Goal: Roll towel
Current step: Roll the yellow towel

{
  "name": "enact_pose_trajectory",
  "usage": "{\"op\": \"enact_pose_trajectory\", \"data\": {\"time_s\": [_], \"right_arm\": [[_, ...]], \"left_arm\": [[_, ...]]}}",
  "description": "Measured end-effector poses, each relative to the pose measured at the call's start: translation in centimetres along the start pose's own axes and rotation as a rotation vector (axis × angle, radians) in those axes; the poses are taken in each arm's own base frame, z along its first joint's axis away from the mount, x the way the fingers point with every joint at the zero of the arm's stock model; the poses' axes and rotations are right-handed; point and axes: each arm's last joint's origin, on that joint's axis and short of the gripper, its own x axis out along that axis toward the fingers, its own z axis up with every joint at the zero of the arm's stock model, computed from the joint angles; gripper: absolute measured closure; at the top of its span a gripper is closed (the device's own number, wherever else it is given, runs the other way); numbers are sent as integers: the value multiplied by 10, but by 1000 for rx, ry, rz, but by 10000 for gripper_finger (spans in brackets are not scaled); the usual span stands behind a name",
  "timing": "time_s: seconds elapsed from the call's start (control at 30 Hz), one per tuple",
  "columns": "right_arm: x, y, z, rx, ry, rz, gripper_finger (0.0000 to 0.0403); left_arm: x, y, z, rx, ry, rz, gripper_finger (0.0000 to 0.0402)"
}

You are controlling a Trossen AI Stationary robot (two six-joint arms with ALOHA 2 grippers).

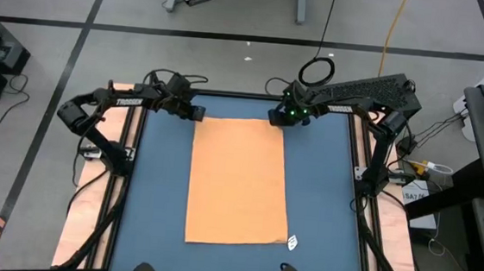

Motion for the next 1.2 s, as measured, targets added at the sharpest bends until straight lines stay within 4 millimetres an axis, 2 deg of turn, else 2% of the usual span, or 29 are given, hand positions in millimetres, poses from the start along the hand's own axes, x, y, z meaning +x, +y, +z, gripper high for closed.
{"op": "enact_pose_trajectory", "data": {"time_s": [0.2, 0.33, 0.53, 0.7, 0.83, 1.03, 1.2], "right_arm": [[0, -1, 0, -11, 0, -1, 399], [0, -1, 0, -13, 0, -1, 399], [0, -1, 0, -20, 1, -1, 397], [0, 0, 0, -15, 8, 8, 396], [-2, -1, 0, 3, 15, 19, 374], [-20, 0, 7, 55, -30, 36, 293], [-25, -2, 9, 85, -43, 32, 234]], "left_arm": [[-1, 3, -2, 0, 34, -34, 295], [-1, 2, -2, 0, 39, -43, 268], [0, 7, -4, 5, 7, 69, 223], [3, 10, -8, 17, -14, 62, 216], [6, 14, -17, 39, 2, 68, 242], [8, 19, -24, 29, 19, 83, 317], [8, 18, -22, 32, -10, 70, 356]]}}
